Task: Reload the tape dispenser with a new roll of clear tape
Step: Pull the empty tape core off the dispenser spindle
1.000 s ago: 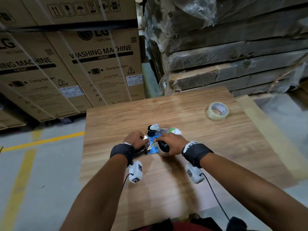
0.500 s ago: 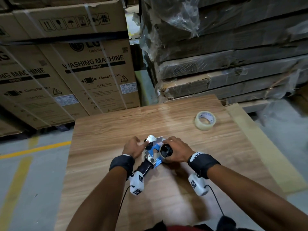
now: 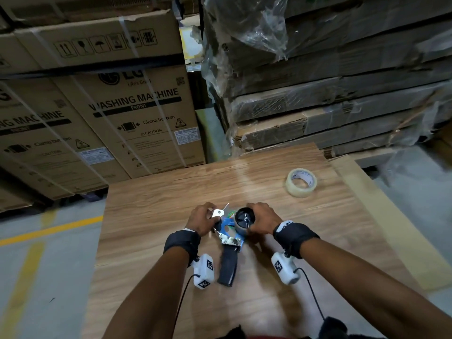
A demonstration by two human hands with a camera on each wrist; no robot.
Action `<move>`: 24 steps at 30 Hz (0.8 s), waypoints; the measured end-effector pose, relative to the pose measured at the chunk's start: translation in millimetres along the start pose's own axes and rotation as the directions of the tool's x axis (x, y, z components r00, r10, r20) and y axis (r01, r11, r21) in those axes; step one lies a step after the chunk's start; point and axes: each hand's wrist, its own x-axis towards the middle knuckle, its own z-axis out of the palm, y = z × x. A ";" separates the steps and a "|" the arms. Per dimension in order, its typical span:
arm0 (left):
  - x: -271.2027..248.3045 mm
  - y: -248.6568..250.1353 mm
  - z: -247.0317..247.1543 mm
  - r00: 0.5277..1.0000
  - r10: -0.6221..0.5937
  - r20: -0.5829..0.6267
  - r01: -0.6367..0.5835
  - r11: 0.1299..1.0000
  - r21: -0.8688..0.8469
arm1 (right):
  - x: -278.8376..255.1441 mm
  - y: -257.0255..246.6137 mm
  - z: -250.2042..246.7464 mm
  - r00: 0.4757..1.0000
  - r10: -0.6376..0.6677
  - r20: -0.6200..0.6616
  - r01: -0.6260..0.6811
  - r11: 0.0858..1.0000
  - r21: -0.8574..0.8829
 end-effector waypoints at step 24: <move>-41.0 -32.4 -5.5 0.971 -0.062 0.230 0.087 0.991 -0.098 | -25.4 15.0 10.9 0.985 -0.138 0.105 0.127 0.987 0.101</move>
